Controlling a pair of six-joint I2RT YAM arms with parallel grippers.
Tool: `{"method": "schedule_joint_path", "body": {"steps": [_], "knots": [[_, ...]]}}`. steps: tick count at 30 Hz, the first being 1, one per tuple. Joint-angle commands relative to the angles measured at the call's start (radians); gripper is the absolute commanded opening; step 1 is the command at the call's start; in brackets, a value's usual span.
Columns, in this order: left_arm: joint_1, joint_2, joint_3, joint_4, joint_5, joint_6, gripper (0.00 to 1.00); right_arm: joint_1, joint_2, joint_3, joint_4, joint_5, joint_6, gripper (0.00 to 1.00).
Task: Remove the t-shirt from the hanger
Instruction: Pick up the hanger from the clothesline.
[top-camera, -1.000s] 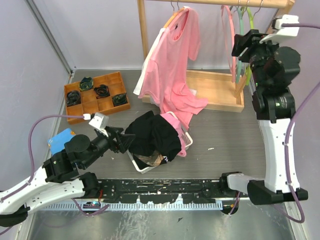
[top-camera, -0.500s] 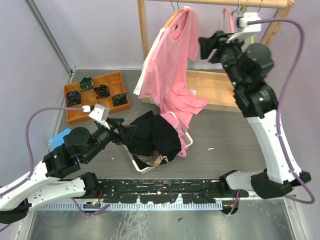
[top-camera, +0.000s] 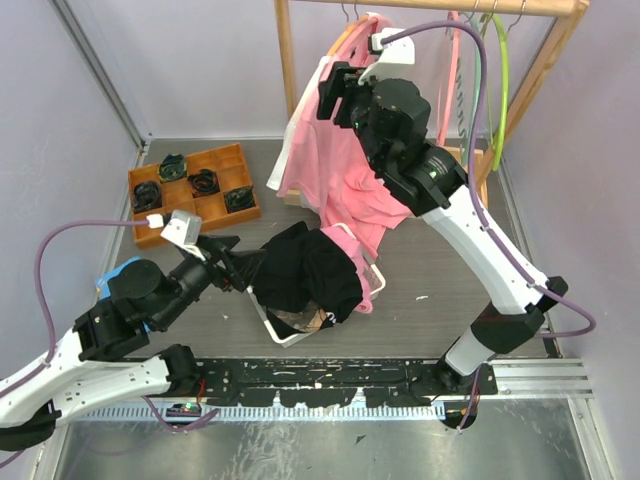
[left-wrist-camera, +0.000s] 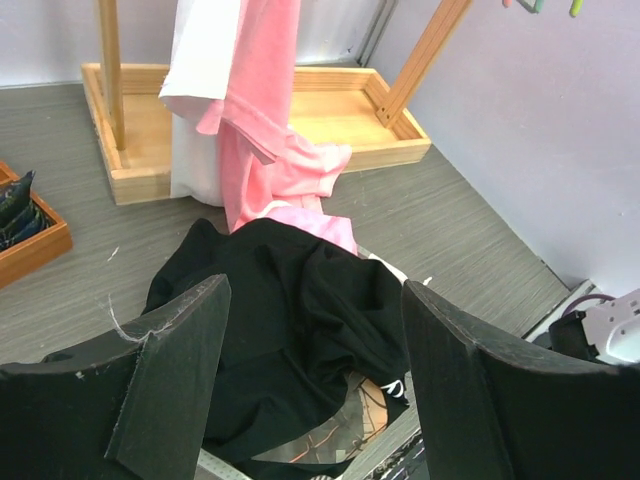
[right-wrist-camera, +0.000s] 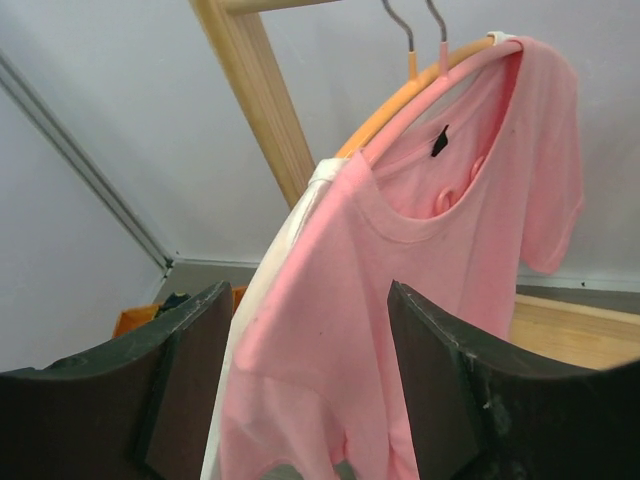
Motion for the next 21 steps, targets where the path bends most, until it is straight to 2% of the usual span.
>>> {"method": "schedule_joint_path", "body": {"steps": [1,10,21], "knots": [[0.0,-0.04,-0.008,-0.003,-0.013,-0.007,0.76,-0.003,0.038,0.111,-0.02,0.126,0.111,0.7],[0.0,-0.117,-0.017,-0.04,-0.027,-0.004,0.78,-0.003,0.162,0.252,-0.098,0.136,0.152,0.71],[0.0,-0.16,-0.016,-0.065,-0.041,0.004,0.79,-0.005,0.22,0.295,-0.136,0.163,0.178,0.71]]}}
